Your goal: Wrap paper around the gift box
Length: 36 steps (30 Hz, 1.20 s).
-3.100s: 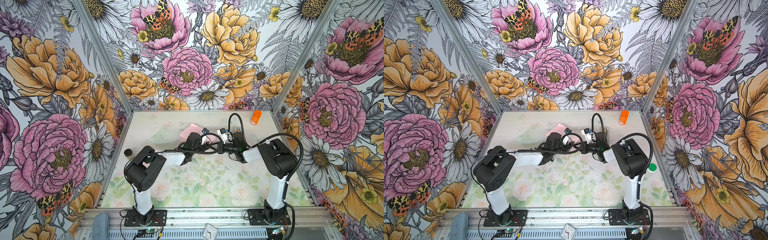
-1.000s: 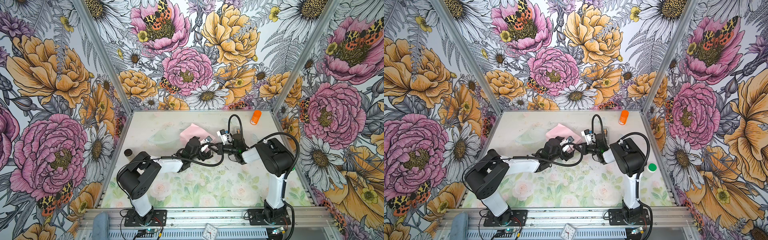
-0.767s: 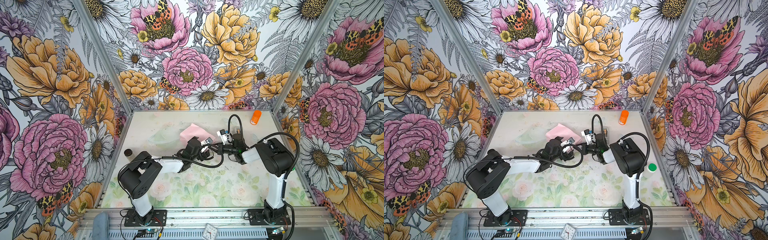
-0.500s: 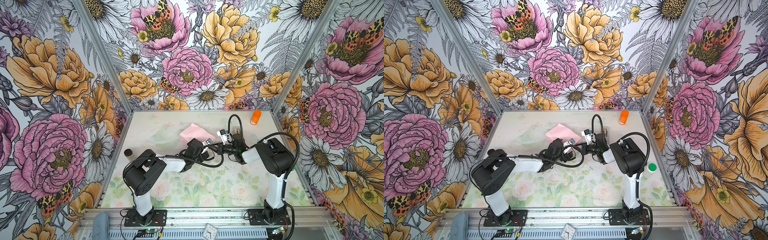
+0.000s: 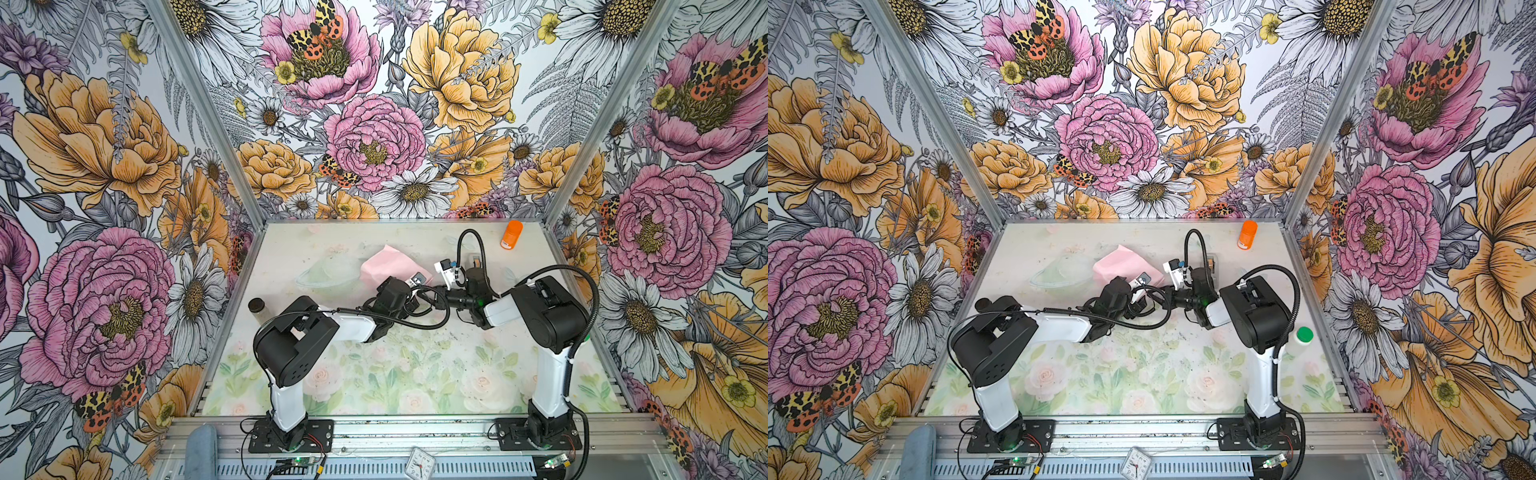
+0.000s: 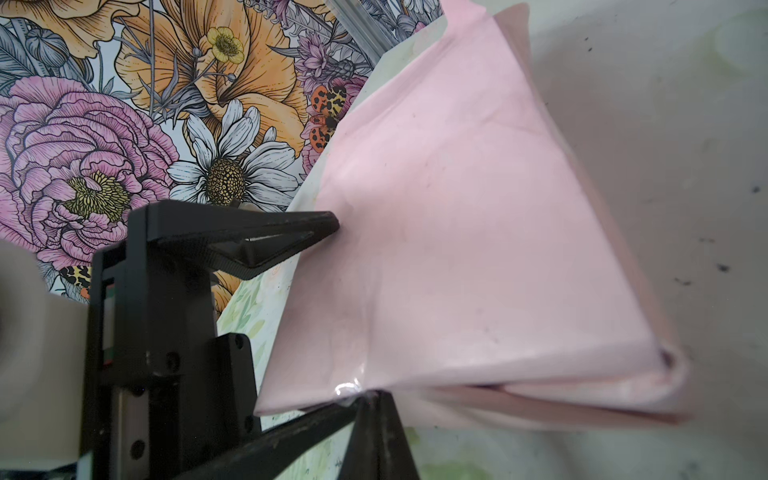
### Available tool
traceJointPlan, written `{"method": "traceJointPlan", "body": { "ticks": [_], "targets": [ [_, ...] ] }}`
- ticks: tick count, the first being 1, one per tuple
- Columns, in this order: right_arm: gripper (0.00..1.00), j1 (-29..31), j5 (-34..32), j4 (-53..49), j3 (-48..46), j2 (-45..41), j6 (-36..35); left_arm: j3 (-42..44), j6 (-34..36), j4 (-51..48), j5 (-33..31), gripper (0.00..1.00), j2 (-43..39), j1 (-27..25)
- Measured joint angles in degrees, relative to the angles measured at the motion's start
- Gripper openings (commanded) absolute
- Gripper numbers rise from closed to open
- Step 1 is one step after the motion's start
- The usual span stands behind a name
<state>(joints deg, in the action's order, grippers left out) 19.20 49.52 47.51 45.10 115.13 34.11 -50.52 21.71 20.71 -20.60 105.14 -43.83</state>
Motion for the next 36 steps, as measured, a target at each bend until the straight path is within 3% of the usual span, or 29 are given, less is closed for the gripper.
{"method": "traceJointPlan", "body": {
  "ticks": [16, 26, 34, 36],
  "targets": [
    [0.10, 0.0, -0.1, 1.0, -1.7, 0.0, 0.6, 0.0, -1.9, 0.6, 0.2, 0.79, 0.0, 0.1],
    [0.00, -0.1, -0.4, 1.3, -1.7, 1.0, 1.3, 0.3, -2.3, 1.4, 0.5, 0.79, 0.0, 0.1],
    [0.00, -0.2, -0.5, 2.1, -1.0, 2.1, 2.4, 0.6, -2.3, 1.9, 1.0, 0.79, 0.0, 0.2],
    [0.04, -0.2, -0.4, 2.7, -0.5, 2.6, 2.9, 0.6, -2.3, 1.9, 1.2, 0.79, 0.0, 0.2]
  ]
}}
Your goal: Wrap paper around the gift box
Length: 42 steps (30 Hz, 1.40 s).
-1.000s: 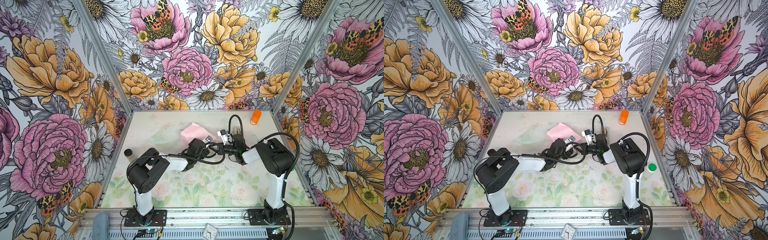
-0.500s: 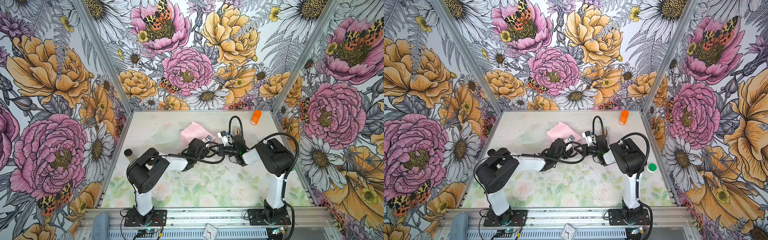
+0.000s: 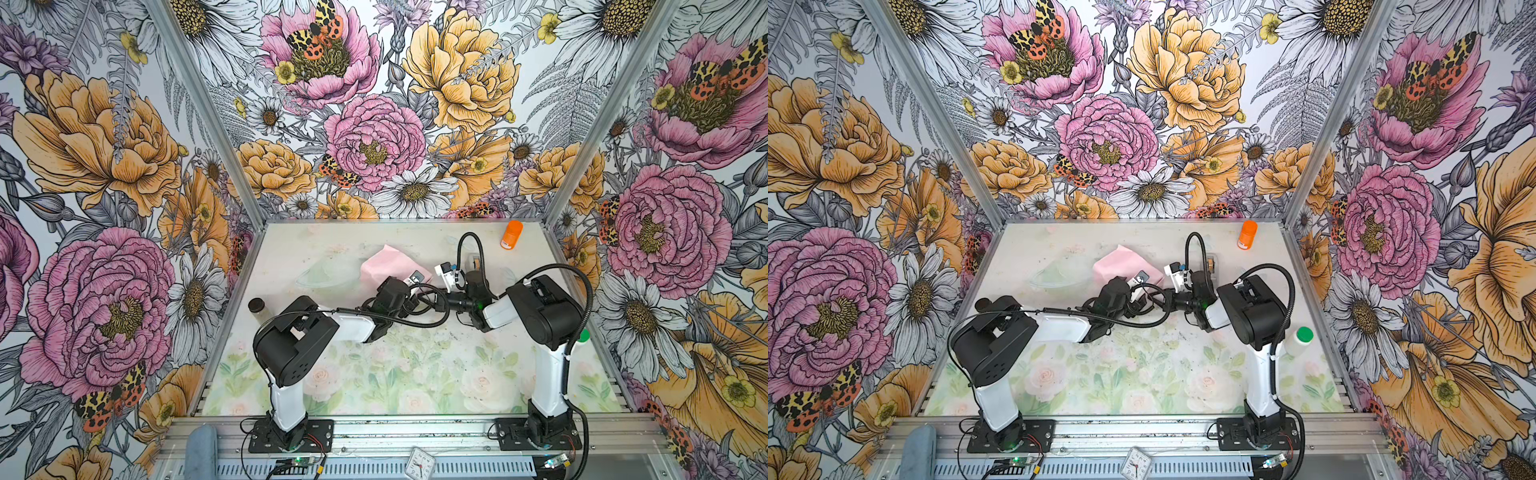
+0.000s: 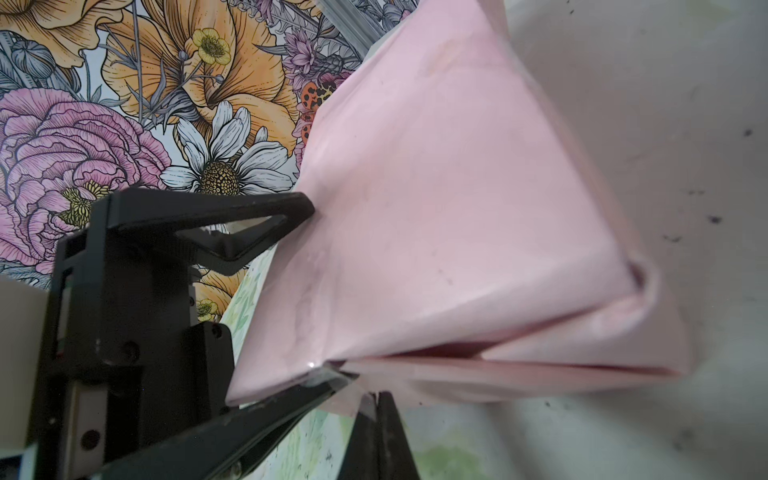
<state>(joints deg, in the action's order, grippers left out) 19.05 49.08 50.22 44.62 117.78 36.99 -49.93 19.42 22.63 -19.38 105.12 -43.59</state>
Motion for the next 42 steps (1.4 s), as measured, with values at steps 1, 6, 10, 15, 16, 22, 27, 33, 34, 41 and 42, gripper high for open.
{"method": "traceJointPlan", "body": {
  "ticks": [1, 6, 10, 15, 16, 22, 27, 33, 34, 41, 42],
  "targets": [
    [0.04, 0.0, 0.0, 0.3, 0.2, 0.2, 0.2, 0.0, 0.0, 0.1, 0.1, 0.79, 0.0, 0.0],
    [0.05, 0.0, 0.0, 1.9, 0.8, 1.0, 1.7, 0.0, 0.0, 0.3, 1.0, 0.79, 0.0, 0.2],
    [0.05, 0.0, 0.0, 2.5, 1.2, 1.3, 2.9, 0.0, 0.0, 0.3, 1.2, 0.78, 0.0, 0.2],
    [0.08, 0.0, -0.7, 3.1, 1.3, 1.6, 4.6, 0.0, 0.0, 0.3, 1.4, 0.78, 0.0, 0.3],
    [0.10, 0.0, -1.0, 3.2, 1.3, 1.9, 5.1, 0.0, 0.0, 0.3, 1.4, 0.78, 0.0, 0.3],
    [0.16, -0.3, -2.3, 3.5, 1.3, 2.4, 7.7, 0.0, 0.0, 0.4, 1.4, 0.78, 0.0, 0.3],
    [0.23, -0.7, -2.8, 4.3, 0.7, 2.5, 9.1, 0.1, -0.1, 0.6, 1.4, 0.78, 0.0, 0.3],
    [0.26, -2.1, -3.0, 6.5, -2.8, 2.2, 9.7, 0.1, -1.0, 0.7, 1.6, 0.78, 0.0, 0.4],
    [0.25, -2.2, -3.0, 6.9, -3.2, 2.1, 9.7, 0.1, -1.0, 0.7, 1.7, 0.78, 0.0, 0.4],
    [0.11, -2.9, -3.0, 9.5, -8.2, -0.2, 10.1, 0.8, -1.3, 0.7, 2.4, 0.78, -0.9, 0.6],
    [0.09, -2.8, -3.0, 9.6, -8.8, -0.5, 10.2, 0.8, -1.4, 0.7, 2.5, 0.78, -0.9, 0.6]
  ]
}}
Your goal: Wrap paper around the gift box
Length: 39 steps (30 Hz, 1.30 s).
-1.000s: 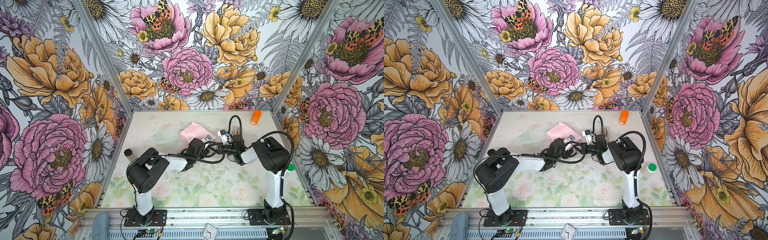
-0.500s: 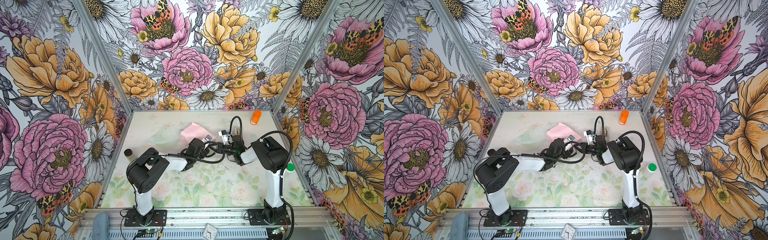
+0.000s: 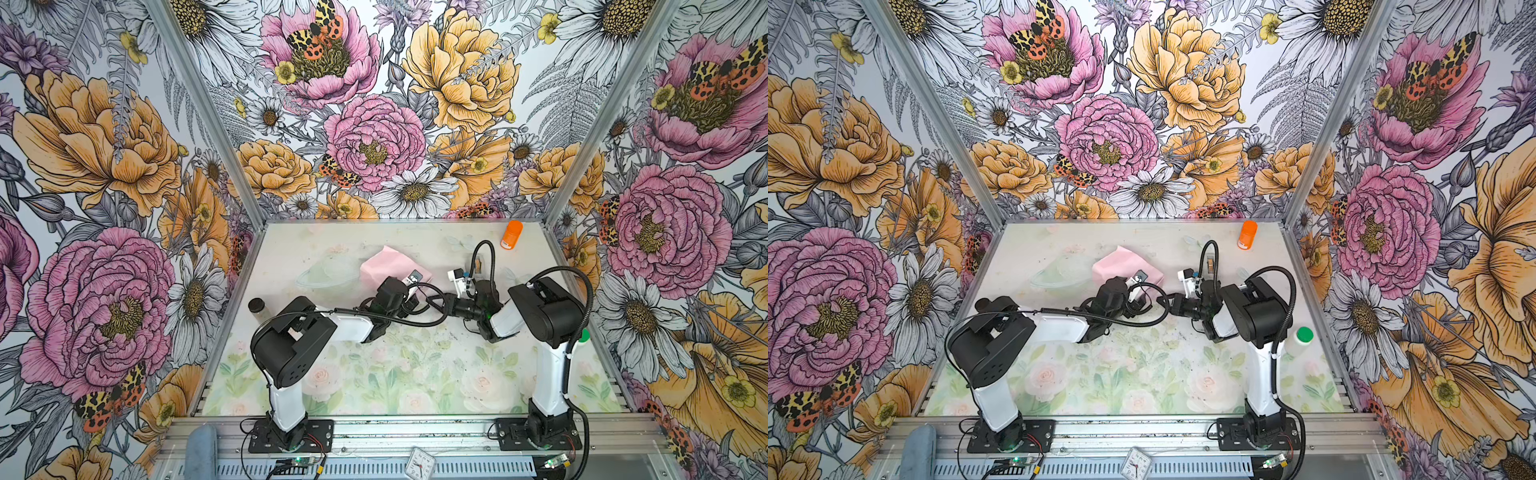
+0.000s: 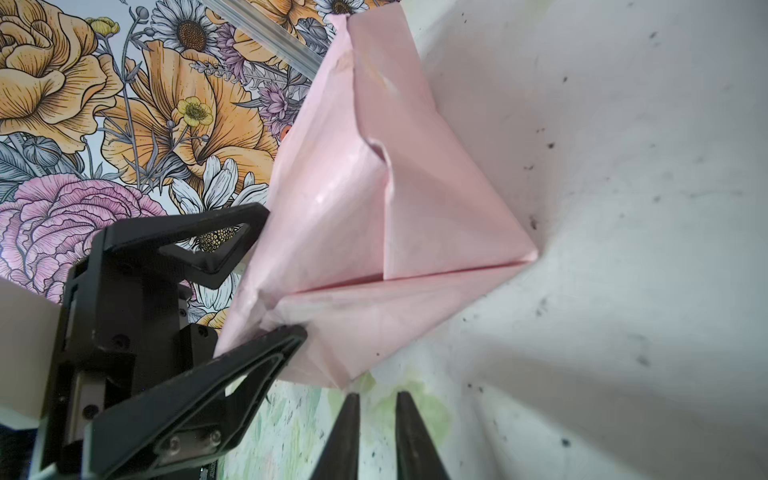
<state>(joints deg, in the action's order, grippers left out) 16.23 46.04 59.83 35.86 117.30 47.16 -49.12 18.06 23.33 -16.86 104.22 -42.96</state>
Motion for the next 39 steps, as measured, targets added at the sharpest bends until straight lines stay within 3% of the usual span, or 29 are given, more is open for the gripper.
{"method": "traceJointPlan", "body": {
  "ticks": [5, 39],
  "targets": [
    [0.00, 1.6, 0.0, -0.1, -1.2, -1.7, -0.1, 0.1, -0.1, 0.0, 0.2, 0.78, -0.1, 0.0],
    [0.00, 3.0, -0.9, -3.5, 9.0, -0.3, -0.2, 0.1, -0.2, 0.0, 1.5, 0.77, -0.2, 0.1]
  ]
}}
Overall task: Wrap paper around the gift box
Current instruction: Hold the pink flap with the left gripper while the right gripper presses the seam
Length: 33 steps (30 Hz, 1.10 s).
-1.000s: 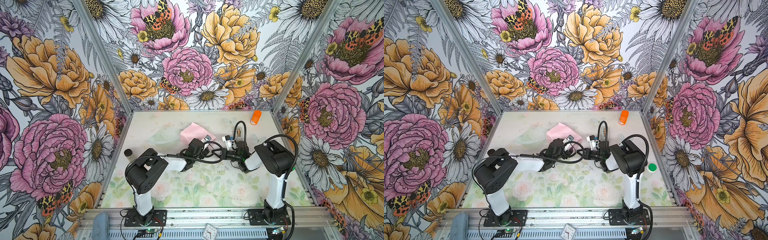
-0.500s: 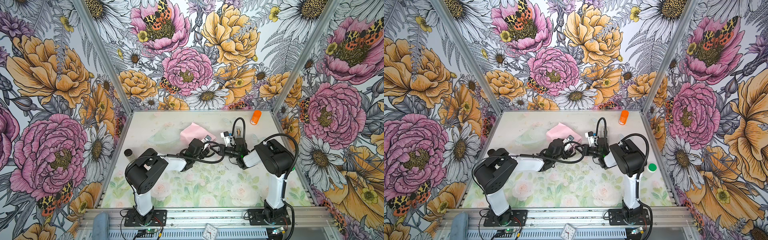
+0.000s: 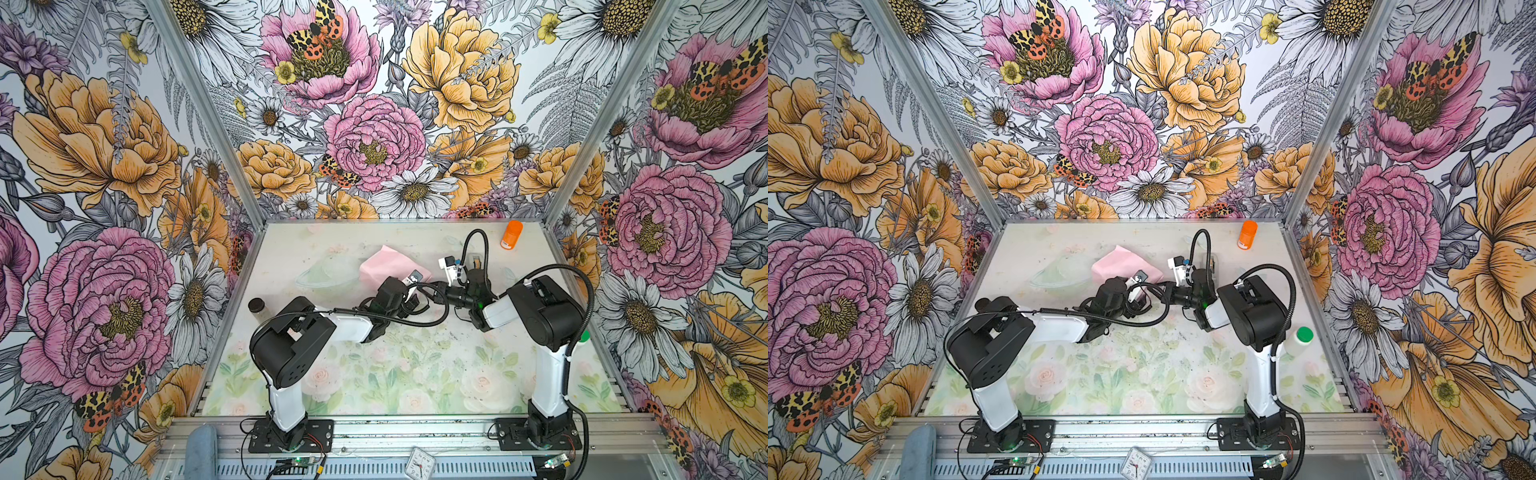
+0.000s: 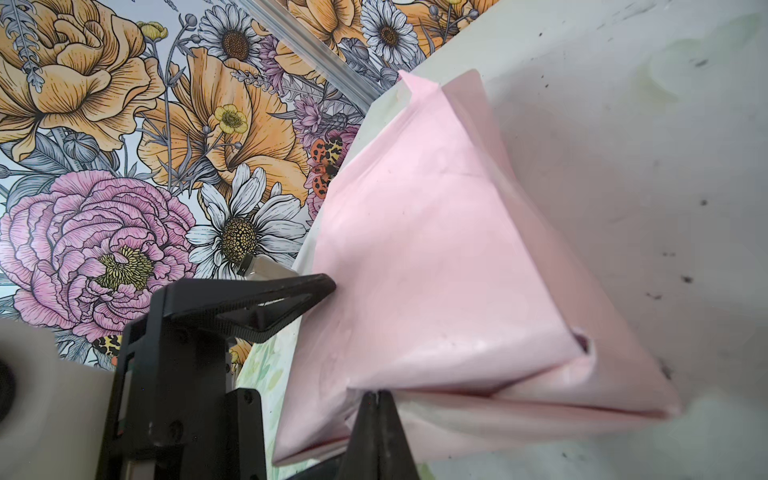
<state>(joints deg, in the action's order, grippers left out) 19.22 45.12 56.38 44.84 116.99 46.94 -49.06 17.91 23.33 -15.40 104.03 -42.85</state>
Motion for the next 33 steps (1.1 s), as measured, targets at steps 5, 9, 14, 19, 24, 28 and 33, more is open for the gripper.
{"method": "traceJointPlan", "body": {
  "ticks": [5, 9, 14, 19, 24, 28, 33],
  "targets": [
    [0.00, 0.3, -0.6, 0.0, 0.2, 0.2, 0.0, 0.0, 0.0, 0.0, 0.0, 0.77, 0.0, 0.0],
    [0.02, 0.3, -0.9, 0.3, -0.2, 0.2, 0.0, 0.0, 0.0, 0.0, 0.0, 0.77, 0.0, 0.1],
    [0.01, 0.3, -1.7, 0.4, -3.8, 0.0, -0.9, 0.0, 0.0, 0.0, 0.0, 0.77, 0.0, 0.1],
    [0.00, 0.3, -1.9, 0.3, -4.9, 0.0, -1.4, 0.0, 0.0, 0.0, 0.0, 0.77, 0.0, 0.1],
    [0.00, 0.3, -1.9, 0.5, -4.9, 0.0, -1.3, 0.1, 0.0, 0.0, 0.0, 0.77, -0.1, 0.1],
    [0.00, 0.4, -1.8, 0.5, -4.4, 0.0, -1.3, 0.1, 0.0, 0.0, 0.0, 0.77, -0.1, 0.2],
    [0.00, 0.5, -1.8, 0.5, -3.0, 0.0, -1.3, 0.1, 0.0, 0.0, 0.0, 0.77, -0.1, 0.2]
  ]
}}
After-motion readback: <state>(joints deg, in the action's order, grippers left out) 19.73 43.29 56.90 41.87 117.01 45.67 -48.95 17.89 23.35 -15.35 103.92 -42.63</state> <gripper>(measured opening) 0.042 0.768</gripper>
